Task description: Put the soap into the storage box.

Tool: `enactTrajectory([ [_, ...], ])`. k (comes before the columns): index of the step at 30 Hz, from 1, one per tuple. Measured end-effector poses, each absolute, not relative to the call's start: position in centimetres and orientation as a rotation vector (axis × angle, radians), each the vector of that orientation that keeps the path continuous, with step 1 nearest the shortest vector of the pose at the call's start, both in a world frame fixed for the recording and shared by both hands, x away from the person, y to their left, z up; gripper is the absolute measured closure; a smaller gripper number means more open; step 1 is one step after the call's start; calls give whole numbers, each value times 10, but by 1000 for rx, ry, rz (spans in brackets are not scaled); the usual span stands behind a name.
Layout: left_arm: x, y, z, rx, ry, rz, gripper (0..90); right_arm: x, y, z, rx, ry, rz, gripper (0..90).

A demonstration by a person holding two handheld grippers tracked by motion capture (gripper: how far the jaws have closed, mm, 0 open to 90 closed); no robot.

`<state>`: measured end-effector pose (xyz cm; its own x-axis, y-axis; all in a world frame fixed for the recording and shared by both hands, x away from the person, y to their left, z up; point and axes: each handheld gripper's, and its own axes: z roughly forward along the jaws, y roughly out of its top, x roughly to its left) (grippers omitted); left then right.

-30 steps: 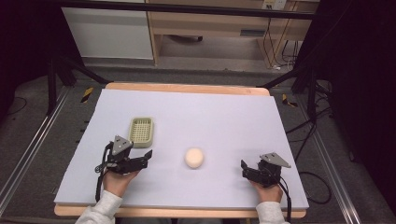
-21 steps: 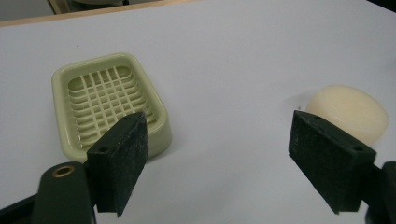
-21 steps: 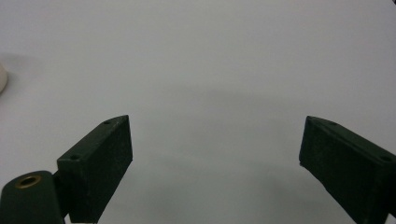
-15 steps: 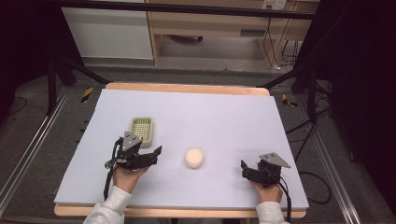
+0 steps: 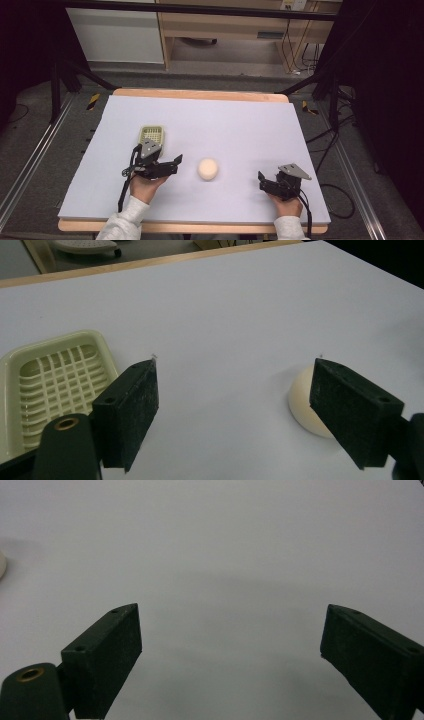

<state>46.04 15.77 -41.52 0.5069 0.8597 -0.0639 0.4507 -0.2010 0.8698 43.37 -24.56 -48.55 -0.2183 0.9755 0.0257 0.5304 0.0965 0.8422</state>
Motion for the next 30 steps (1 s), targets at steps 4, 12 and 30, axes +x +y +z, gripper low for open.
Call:
enactTrajectory([
  [4, 461, 155, -416, 1838, 1089, 550, 193, 434, -245, -486, 1468, 1817, 1016, 98],
  [12, 461, 144, -415, 1836, 1070, 550, 189, 433, -246, -486, 1472, 1813, 1021, 88],
  [30, 459, 114, -414, 1876, 1024, 536, 189, 433, -245, -486, 1466, 1815, 1010, 87],
])
